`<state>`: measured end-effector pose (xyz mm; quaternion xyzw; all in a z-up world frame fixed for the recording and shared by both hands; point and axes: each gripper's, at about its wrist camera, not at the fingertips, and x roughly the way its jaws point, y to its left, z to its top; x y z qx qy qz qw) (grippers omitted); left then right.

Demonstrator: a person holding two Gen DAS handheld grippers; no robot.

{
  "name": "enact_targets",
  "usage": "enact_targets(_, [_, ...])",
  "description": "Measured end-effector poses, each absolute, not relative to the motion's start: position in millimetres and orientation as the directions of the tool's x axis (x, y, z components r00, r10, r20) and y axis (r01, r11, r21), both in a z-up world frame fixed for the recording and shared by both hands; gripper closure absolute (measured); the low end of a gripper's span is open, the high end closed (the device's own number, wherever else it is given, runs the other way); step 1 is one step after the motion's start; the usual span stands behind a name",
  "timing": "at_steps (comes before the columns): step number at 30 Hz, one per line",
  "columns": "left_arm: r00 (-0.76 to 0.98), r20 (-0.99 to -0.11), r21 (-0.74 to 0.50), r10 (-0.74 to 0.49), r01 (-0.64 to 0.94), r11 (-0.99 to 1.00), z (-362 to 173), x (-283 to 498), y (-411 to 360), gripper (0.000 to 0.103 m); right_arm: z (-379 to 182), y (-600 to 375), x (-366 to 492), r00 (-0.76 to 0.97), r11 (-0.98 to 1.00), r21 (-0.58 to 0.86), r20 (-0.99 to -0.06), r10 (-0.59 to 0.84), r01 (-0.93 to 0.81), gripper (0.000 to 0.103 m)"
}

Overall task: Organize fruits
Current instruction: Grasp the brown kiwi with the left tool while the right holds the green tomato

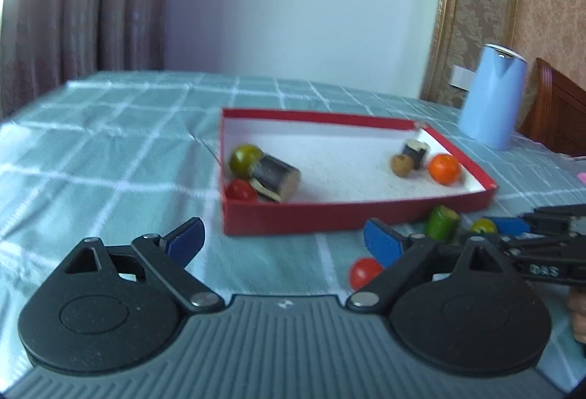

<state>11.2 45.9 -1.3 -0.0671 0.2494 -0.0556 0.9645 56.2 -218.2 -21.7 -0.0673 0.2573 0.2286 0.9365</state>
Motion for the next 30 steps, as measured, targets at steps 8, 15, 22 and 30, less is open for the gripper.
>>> enact_targets(8, [0.890, -0.446, 0.002, -0.091, 0.103, 0.995, -4.0, -25.0, -3.6, 0.025, -21.0, -219.3, 55.1, 0.768, 0.890, -0.009, -0.510, 0.388, -0.456, 0.067])
enact_targets(15, [0.895, -0.438, 0.220, -0.082, 0.196, 0.956, -12.4, -34.9, -54.7, 0.043, -21.1, -219.7, 55.5, 0.769, 0.893, -0.009, -0.512, 0.383, -0.451, 0.067])
enact_targets(22, [0.848, -0.496, 0.171, -0.189, 0.309, 0.936, -15.9, -23.7, -55.0, 0.057, -21.3, -219.0, 55.3, 0.768, 0.892, -0.011, -0.514, 0.383, -0.452, 0.067])
enact_targets(30, [0.830, -0.520, 0.207, -0.201, 0.351, 0.913, -14.3, -4.0, -60.0, 0.057, -20.9, -219.2, 55.4, 0.768, 0.893, -0.010, -0.513, 0.382, -0.451, 0.067])
